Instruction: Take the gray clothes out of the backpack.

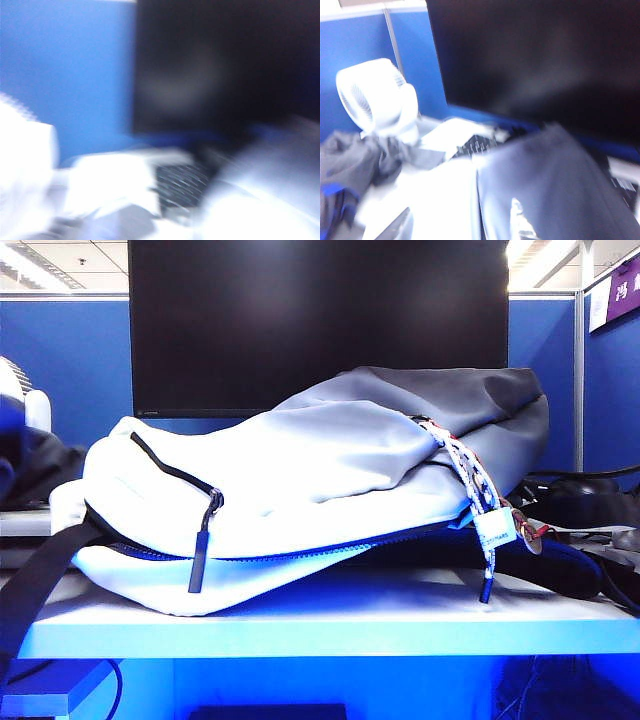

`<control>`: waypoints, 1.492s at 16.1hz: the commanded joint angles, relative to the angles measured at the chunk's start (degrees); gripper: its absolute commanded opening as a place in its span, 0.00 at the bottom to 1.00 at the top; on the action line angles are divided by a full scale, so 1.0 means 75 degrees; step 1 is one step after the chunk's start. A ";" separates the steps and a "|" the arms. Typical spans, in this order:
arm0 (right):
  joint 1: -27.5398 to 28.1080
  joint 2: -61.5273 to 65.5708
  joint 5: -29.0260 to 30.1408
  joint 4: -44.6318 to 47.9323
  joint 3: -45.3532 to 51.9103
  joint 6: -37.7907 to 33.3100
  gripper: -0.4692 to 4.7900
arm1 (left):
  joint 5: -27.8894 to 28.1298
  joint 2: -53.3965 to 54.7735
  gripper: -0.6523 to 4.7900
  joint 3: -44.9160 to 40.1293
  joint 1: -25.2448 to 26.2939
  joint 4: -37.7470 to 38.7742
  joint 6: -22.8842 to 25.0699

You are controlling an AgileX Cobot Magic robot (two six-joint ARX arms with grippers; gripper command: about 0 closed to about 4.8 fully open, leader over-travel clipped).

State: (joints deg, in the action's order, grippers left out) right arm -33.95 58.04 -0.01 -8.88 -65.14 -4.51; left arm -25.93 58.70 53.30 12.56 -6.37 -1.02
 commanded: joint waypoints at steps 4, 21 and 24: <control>-0.0006 -0.1792 0.0592 -0.2247 -0.0012 -0.0289 0.08 | -0.2585 -0.2492 0.11 0.0009 -0.0023 0.1568 -0.0096; -0.0023 -0.7720 0.0160 0.0289 0.6481 -0.1539 0.08 | -0.1993 -0.7799 0.11 -0.4048 -0.1172 0.3911 -0.1848; -0.0023 -0.7720 -0.0192 0.1408 0.7452 -0.1545 0.08 | -0.1652 -0.7799 0.11 -0.4386 -0.1478 0.3526 -0.2002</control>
State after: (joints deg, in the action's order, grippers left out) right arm -34.15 0.21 0.49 -0.89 -10.02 -16.08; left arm -39.81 0.34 20.67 1.65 21.61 -16.60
